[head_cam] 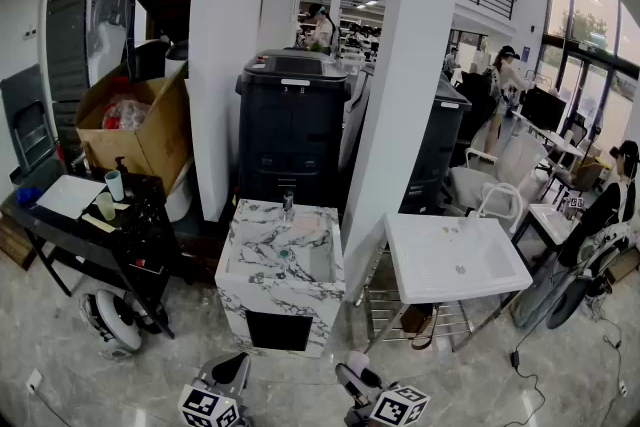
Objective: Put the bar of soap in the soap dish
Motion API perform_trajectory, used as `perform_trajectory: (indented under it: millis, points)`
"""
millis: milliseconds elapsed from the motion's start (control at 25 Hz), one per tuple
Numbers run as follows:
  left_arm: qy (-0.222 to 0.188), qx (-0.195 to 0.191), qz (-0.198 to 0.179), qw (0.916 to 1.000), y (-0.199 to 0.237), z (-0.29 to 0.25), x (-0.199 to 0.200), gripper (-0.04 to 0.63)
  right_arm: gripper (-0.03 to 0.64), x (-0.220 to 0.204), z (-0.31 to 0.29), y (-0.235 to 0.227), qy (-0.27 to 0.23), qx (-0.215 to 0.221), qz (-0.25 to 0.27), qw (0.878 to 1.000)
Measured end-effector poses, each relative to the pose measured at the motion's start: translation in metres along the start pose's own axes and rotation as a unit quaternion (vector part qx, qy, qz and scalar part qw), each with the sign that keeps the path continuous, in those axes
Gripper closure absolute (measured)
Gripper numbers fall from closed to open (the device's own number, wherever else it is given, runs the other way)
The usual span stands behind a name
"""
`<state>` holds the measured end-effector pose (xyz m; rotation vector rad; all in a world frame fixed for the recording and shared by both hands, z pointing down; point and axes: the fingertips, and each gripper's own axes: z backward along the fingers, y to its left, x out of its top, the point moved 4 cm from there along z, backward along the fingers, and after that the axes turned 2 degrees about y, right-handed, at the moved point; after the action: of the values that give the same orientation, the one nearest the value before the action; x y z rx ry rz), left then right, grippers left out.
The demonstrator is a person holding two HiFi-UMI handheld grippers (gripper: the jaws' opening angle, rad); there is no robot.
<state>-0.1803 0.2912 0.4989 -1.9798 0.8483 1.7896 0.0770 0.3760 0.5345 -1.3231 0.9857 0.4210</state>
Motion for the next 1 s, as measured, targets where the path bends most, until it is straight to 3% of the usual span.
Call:
perform_trajectory:
  millis: [280,480,720,1000]
  points:
    - [0.002,0.01,0.006,0.9999,-0.026,0.005,-0.009,0.541,0.462,0.005,0.015,0.011,0.001,0.013,-0.002,1.0]
    - [0.002,0.01,0.018,0.9998,-0.029,0.0,-0.013,0.541,0.462,0.01,0.014,0.005,-0.005,0.025,-0.032,0.999]
    - [0.0,-0.001,0.028,0.9996,-0.009,-0.027,-0.012,0.541,0.462,0.017,-0.009,-0.004,-0.015,0.022,-0.056,0.998]
    - [0.01,-0.029,0.016,0.9994,0.042,-0.072,-0.002,0.541,0.462,0.033,-0.068,-0.021,-0.024,0.002,-0.051,0.998]
